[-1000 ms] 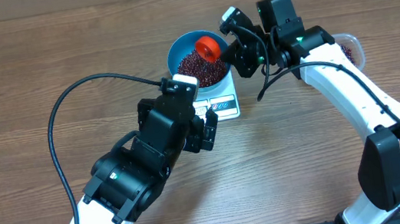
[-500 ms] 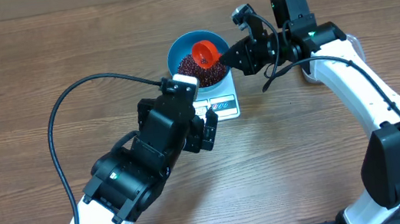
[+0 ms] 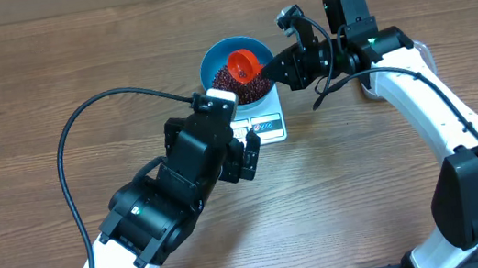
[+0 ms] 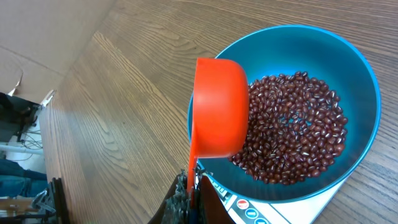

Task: Scoop item into bowl and weigh 150g on scale
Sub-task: 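Lift the scoop and carry it right over the bean tub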

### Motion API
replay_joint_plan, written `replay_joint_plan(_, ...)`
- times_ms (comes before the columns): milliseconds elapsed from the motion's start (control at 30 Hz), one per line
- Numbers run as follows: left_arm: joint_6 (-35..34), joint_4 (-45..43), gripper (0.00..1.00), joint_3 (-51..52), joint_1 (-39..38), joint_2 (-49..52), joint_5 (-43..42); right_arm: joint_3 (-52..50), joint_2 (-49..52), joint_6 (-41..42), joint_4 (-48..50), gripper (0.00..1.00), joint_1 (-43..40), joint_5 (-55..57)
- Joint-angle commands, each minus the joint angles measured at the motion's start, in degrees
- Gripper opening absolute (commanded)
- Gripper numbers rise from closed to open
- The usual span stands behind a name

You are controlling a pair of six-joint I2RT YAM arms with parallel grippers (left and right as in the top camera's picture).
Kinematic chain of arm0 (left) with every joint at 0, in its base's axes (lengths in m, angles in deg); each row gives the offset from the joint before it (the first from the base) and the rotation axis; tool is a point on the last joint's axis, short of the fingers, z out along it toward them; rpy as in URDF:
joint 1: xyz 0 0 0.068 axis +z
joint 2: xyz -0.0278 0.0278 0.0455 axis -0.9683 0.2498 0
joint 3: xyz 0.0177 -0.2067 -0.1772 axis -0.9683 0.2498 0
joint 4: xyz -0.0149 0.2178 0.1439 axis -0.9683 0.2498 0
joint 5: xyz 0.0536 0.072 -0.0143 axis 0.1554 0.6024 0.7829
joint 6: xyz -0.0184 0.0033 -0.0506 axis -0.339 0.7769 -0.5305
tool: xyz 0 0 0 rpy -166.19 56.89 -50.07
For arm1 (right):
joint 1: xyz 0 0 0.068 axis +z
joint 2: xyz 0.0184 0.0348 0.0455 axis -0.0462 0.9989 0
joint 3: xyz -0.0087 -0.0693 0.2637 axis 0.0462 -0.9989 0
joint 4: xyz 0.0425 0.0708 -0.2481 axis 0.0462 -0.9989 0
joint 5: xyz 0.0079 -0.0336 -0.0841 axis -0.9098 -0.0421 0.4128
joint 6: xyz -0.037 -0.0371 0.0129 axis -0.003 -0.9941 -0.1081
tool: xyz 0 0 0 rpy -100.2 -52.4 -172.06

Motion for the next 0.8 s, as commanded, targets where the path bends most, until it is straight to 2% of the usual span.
replay_joint_plan(0,-1.18,-0.20,0.99,-0.85,0.39,0.28,-0.04,1.79,-1.88,0.07,-0.02,0.04,0.11,-0.92)
replay_joint_plan(400,-1.18,-0.22,0.99,-0.85,0.39,0.28,-0.04,1.79,-5.14,2.21,-0.76,0.04,-1.92,-0.94)
replay_joint_plan(567,-1.18,-0.20,0.99,-0.85,0.39,0.28,-0.04,1.79,-7.93,2.16,-2.67,0.04,-7.32,-0.33)
replay_joint_plan(767,-1.18,-0.20,0.99,-0.85,0.39,0.28,-0.04,1.79,-9.79,1.92,-9.88,0.04,-16.13,3.58)
